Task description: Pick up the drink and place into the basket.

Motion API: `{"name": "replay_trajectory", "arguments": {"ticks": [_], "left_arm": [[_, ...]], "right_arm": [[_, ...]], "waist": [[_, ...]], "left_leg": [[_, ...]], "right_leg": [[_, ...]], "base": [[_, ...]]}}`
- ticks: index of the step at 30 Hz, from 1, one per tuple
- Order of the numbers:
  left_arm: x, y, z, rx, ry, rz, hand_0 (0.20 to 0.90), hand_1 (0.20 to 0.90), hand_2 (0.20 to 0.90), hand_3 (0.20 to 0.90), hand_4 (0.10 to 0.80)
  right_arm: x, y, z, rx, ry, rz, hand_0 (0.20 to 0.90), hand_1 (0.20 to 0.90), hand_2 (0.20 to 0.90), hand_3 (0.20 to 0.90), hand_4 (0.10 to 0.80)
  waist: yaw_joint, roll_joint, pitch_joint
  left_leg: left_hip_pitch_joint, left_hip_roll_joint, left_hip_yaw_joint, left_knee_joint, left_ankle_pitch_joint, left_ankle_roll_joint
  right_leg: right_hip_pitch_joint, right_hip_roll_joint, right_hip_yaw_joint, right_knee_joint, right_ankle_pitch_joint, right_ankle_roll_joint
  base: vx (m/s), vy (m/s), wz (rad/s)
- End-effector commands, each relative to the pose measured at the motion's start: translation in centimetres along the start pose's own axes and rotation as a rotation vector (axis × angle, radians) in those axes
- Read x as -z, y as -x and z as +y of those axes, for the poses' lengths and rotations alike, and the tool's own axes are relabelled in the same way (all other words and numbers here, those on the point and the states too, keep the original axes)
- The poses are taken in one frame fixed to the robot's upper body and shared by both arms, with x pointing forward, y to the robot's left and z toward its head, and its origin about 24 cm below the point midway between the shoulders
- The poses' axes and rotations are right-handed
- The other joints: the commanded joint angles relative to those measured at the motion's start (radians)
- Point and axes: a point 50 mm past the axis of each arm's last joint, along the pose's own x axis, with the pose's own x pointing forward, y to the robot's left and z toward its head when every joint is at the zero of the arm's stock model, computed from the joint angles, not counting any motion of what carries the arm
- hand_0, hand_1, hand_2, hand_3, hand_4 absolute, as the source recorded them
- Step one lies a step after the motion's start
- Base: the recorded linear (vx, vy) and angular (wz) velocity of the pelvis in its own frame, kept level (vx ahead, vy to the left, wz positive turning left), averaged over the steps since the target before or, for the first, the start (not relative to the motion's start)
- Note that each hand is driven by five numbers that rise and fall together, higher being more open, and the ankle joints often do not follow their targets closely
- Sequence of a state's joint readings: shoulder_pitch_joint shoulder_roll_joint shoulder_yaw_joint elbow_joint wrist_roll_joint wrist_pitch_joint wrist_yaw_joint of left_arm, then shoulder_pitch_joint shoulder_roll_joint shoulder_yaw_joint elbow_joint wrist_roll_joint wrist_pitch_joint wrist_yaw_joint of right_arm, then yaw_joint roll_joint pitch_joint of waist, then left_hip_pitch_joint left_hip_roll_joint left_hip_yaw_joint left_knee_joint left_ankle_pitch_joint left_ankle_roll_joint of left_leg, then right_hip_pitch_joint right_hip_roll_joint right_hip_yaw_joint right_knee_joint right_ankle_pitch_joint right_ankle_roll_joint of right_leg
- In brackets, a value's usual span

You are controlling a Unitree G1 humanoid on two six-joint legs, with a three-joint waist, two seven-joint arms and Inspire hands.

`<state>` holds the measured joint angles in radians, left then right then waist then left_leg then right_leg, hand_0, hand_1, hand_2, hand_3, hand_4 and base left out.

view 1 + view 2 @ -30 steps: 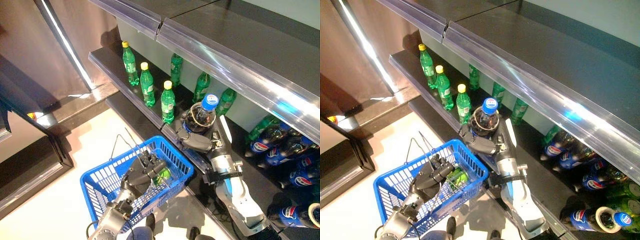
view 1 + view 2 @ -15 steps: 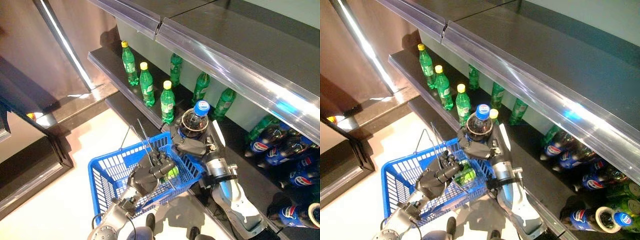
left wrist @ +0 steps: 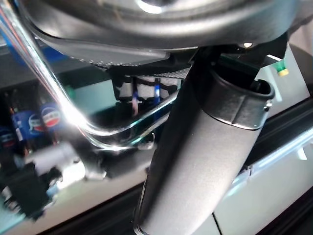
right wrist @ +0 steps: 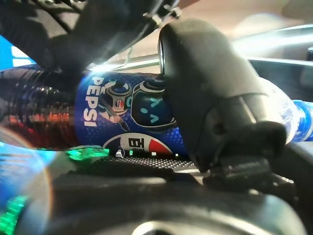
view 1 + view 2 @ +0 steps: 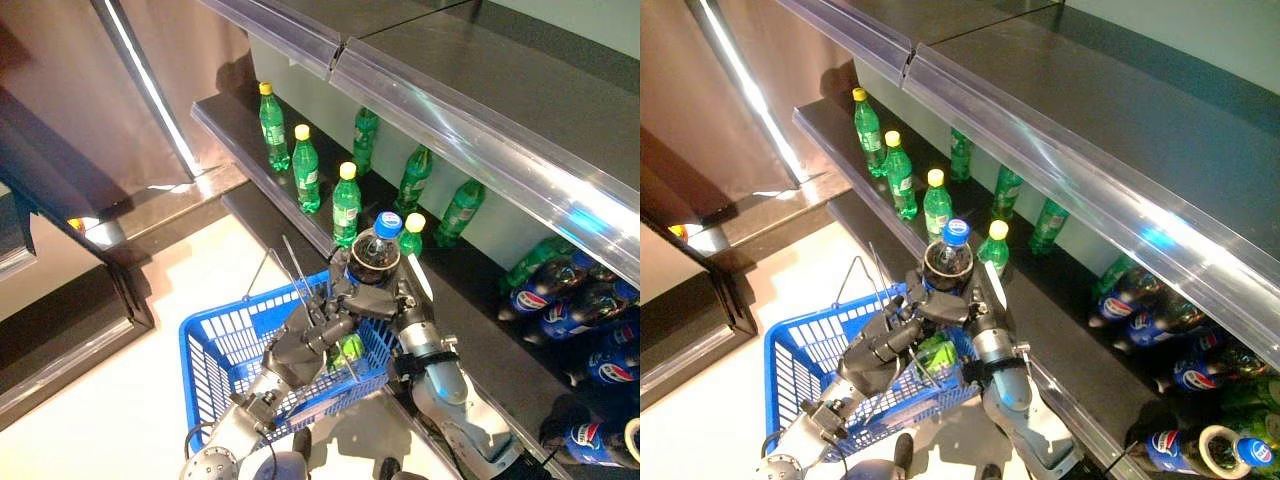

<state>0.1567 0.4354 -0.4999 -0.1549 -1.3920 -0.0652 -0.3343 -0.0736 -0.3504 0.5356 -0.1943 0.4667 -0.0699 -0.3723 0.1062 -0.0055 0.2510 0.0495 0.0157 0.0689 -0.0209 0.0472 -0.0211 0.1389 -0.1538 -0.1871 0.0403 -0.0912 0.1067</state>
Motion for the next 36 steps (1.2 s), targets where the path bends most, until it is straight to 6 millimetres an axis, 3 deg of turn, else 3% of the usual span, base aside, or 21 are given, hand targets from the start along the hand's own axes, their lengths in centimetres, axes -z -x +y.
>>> {"name": "replay_trajectory", "arguments": {"ticks": [1,3,5,17,21,26,33,36], "left_arm": [[-2.9,-3.5,-12.0,0.811,-0.040,-0.173,0.300,0.300,0.300,0.200,0.100],[-2.8,-3.5,-12.0,0.816,-0.033,-0.168,0.300,0.300,0.300,0.200,0.100],[-2.2,-3.5,-12.0,0.832,-0.010,-0.140,0.300,0.300,0.300,0.200,0.100],[0.3,-3.7,-12.3,0.847,0.065,-0.044,0.300,0.300,0.300,0.200,0.100],[0.8,-3.7,-12.2,0.842,0.081,-0.021,0.300,0.300,0.300,0.200,0.100],[1.3,-3.7,-11.9,0.827,0.097,0.009,0.300,0.300,0.300,0.200,0.100],[2.1,-3.7,-11.5,0.809,0.107,0.041,0.300,0.300,0.300,0.200,0.100],[2.2,-3.7,-11.6,0.805,0.113,0.055,0.300,0.300,0.300,0.200,0.100]], "right_arm": [[-1.4,-1.6,4.3,-0.183,-0.239,-0.023,0.300,0.300,0.300,0.200,0.100],[-0.3,-1.4,4.4,-0.188,-0.255,0.041,0.300,0.300,0.300,0.200,0.100],[2.3,-1.1,4.7,-0.197,-0.251,0.152,0.300,0.300,0.300,0.200,0.100],[7.0,-0.5,7.1,-0.250,-0.387,0.429,0.300,0.300,0.300,0.200,0.100],[8.5,0.2,7.6,-0.345,-0.276,0.518,0.300,0.300,0.300,0.200,0.100],[10.1,0.5,6.9,-0.428,-0.015,0.604,0.300,0.300,0.300,0.200,0.100],[10.8,0.0,6.5,-0.480,0.178,0.624,0.300,0.300,0.300,0.200,0.100],[10.8,-0.3,6.1,-0.529,0.364,0.601,0.300,0.300,0.300,0.200,0.100]], "waist": [[0.007,-0.016,-0.153],[0.009,-0.017,-0.150],[0.019,-0.022,-0.136],[0.055,-0.026,-0.109],[0.065,-0.028,-0.107],[0.080,-0.037,-0.111],[0.102,-0.050,-0.115],[0.109,-0.055,-0.115]], "left_leg": [[-0.001,0.059,-0.023,0.137,-0.080,-0.049],[-0.004,0.058,-0.024,0.144,-0.081,-0.048],[-0.010,0.058,-0.034,0.166,-0.084,-0.049],[-0.026,0.056,-0.064,0.219,-0.091,-0.051],[-0.027,0.053,-0.072,0.223,-0.089,-0.051],[-0.024,0.051,-0.088,0.222,-0.084,-0.052],[-0.017,0.052,-0.110,0.227,-0.081,-0.054],[-0.014,0.055,-0.118,0.231,-0.081,-0.055]], "right_leg": [[-0.087,-0.129,-0.006,0.039,0.159,0.055],[-0.087,-0.129,-0.008,0.042,0.159,0.054],[-0.084,-0.132,-0.016,0.052,0.158,0.052],[-0.065,-0.135,-0.040,0.082,0.149,0.050],[-0.060,-0.137,-0.042,0.082,0.151,0.054],[-0.050,-0.139,-0.044,0.080,0.154,0.058],[-0.033,-0.137,-0.048,0.082,0.153,0.058],[-0.027,-0.136,-0.049,0.084,0.152,0.059]], "base": [[0.031,0.008,0.06],[0.016,0.001,0.01],[0.046,-0.009,0.03],[0.062,0.000,0.10],[0.047,-0.001,0.06],[0.058,-0.011,0.07],[0.073,-0.022,0.04],[0.057,-0.020,0.07]]}}
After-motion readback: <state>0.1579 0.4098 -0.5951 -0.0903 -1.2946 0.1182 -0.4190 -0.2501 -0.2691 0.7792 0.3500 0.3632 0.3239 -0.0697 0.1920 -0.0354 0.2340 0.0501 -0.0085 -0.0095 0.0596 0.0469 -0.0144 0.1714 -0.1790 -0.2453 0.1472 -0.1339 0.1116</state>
